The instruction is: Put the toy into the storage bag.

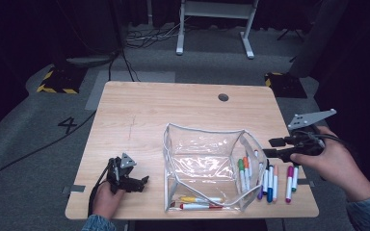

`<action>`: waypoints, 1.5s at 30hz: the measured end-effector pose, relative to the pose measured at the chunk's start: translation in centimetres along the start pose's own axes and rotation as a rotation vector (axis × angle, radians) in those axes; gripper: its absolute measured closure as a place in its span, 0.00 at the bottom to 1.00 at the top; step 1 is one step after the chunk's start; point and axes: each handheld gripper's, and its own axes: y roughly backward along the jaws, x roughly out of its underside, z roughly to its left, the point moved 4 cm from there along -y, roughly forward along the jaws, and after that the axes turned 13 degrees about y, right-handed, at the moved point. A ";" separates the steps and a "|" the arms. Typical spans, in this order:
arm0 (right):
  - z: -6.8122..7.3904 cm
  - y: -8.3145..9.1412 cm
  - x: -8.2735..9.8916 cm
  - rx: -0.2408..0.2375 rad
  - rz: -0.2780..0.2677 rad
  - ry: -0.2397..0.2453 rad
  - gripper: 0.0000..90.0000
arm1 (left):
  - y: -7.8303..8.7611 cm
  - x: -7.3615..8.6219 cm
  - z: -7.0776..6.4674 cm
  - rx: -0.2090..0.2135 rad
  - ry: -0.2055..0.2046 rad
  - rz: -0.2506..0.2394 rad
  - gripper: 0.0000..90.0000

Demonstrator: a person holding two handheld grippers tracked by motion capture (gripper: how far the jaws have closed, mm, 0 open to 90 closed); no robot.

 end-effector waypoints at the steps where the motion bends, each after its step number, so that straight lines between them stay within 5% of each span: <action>1: -0.5 0.3 0.6 0.013 0.003 -0.014 0.60 | 0.0 0.0 0.0 0.000 0.002 0.000 0.00; 13: -4.5 2.1 7.9 0.170 0.048 -0.181 0.61 | -0.1 -0.1 0.0 -0.001 0.001 -0.001 0.00; 19: -6.0 0.0 13.0 0.197 0.123 -0.287 0.65 | -0.1 -0.1 0.0 -0.001 0.001 -0.001 0.00; 26: -6.9 -3.1 17.4 0.216 0.208 -0.357 0.66 | -0.1 -0.1 0.0 -0.001 0.001 -0.001 0.00; 36: -7.0 -6.7 20.5 0.199 0.278 -0.408 0.67 | -0.1 -0.1 0.0 -0.001 0.001 -0.001 0.00; 45: -7.3 -7.8 20.7 0.217 0.293 -0.422 0.69 | -0.1 -0.1 0.0 -0.001 0.001 -0.001 0.00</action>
